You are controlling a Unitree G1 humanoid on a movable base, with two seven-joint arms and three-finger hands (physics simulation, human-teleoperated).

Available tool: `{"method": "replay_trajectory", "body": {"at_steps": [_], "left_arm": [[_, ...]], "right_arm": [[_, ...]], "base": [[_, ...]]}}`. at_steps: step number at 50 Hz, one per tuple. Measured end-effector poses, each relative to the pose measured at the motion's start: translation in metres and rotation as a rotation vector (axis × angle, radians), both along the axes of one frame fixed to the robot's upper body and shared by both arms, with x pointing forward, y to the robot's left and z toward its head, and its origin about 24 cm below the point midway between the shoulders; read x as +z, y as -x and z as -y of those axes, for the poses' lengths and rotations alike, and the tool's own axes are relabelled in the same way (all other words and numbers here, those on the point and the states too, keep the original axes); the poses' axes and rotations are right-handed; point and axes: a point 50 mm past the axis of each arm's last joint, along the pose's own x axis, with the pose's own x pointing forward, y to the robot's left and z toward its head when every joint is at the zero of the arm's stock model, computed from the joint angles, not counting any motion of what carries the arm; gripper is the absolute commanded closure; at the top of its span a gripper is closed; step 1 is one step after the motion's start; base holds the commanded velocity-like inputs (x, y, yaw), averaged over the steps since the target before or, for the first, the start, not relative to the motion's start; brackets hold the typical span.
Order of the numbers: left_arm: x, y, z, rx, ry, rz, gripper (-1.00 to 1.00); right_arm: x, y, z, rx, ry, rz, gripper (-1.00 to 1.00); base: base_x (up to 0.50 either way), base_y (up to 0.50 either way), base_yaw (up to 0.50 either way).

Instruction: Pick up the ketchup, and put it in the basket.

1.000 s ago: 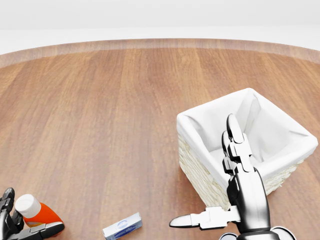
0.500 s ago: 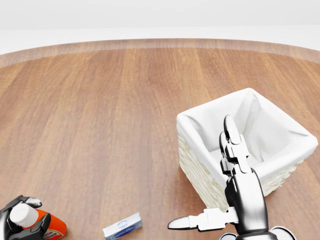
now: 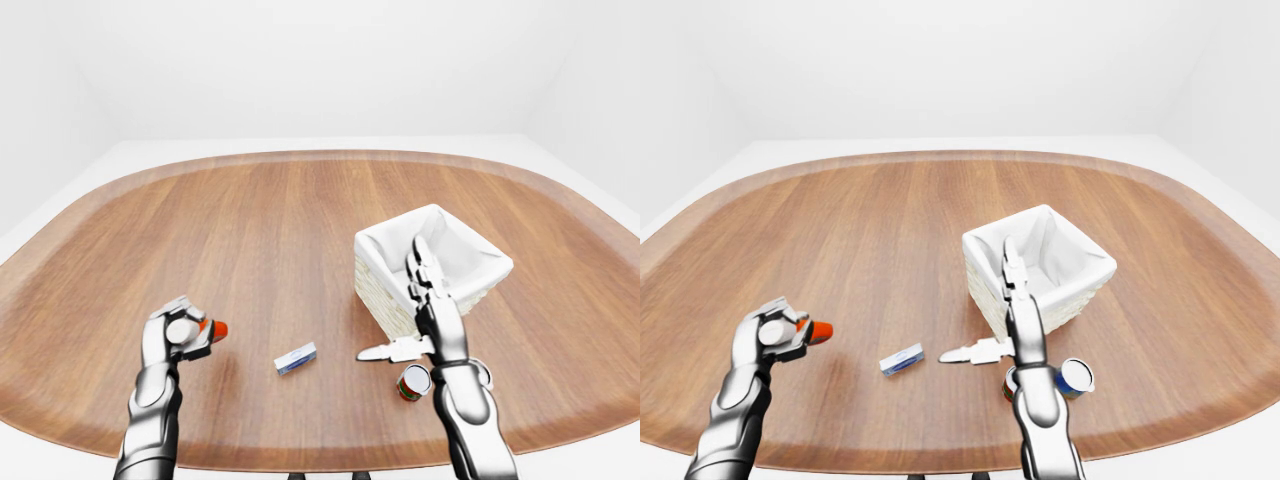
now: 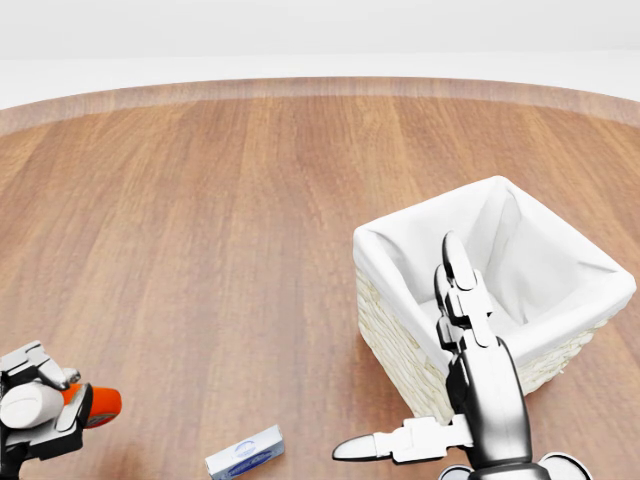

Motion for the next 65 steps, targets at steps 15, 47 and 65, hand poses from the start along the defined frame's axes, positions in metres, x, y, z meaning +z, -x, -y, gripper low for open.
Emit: {"method": "replay_trajectory", "body": {"at_steps": [15,47,65], "left_arm": [[0.058,-0.012,0.027,-0.124,-0.147,0.23,1.0],[0.113,-0.026,0.11,-0.374,-0.239,0.412,1.0],[0.141,-0.017,0.156,-0.502,-0.24,0.512,1.0]], "right_arm": [[-0.001,0.0,-0.001,0.006,-0.002,-0.004,-1.0],[0.0,0.001,-0.002,0.01,-0.006,-0.002,-1.0],[0.001,0.001,-0.001,0.006,-0.008,0.001,-1.0]], "base": [[0.0,0.0,0.0],[0.0,0.0,0.0],[0.0,0.0,0.0]]}}
